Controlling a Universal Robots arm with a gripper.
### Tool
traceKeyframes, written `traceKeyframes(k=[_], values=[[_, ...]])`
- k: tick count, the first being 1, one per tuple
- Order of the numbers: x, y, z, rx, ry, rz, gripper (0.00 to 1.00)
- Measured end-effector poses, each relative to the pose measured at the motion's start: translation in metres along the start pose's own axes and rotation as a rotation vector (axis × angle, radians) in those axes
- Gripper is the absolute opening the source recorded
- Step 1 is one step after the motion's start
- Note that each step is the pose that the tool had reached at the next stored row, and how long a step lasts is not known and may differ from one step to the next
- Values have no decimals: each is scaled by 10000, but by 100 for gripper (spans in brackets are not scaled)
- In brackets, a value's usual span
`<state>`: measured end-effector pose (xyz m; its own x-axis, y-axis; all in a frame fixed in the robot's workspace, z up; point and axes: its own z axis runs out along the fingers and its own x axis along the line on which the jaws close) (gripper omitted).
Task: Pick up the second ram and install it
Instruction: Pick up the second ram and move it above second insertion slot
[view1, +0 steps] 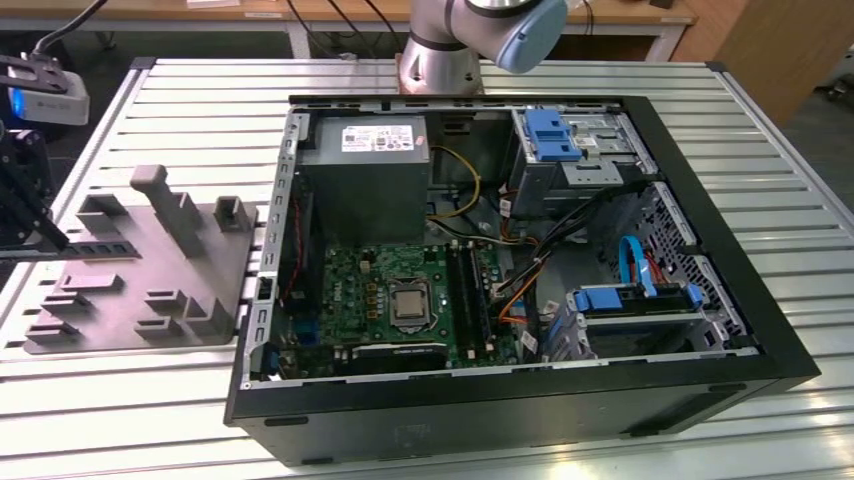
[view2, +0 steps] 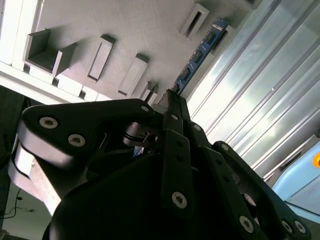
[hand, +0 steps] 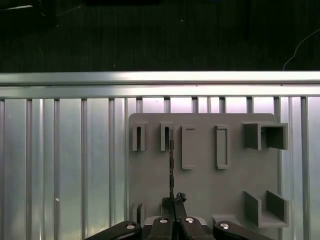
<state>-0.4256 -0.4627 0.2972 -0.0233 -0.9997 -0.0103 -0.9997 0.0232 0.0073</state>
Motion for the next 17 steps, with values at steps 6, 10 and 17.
traceKeyframes(k=[6, 10, 17], values=[[-2, 0, -136, 4, -3, -1, 11], [-4, 1, -250, 5, -4, -1, 11], [-7, 3, -432, 4, -3, 0, 11]])
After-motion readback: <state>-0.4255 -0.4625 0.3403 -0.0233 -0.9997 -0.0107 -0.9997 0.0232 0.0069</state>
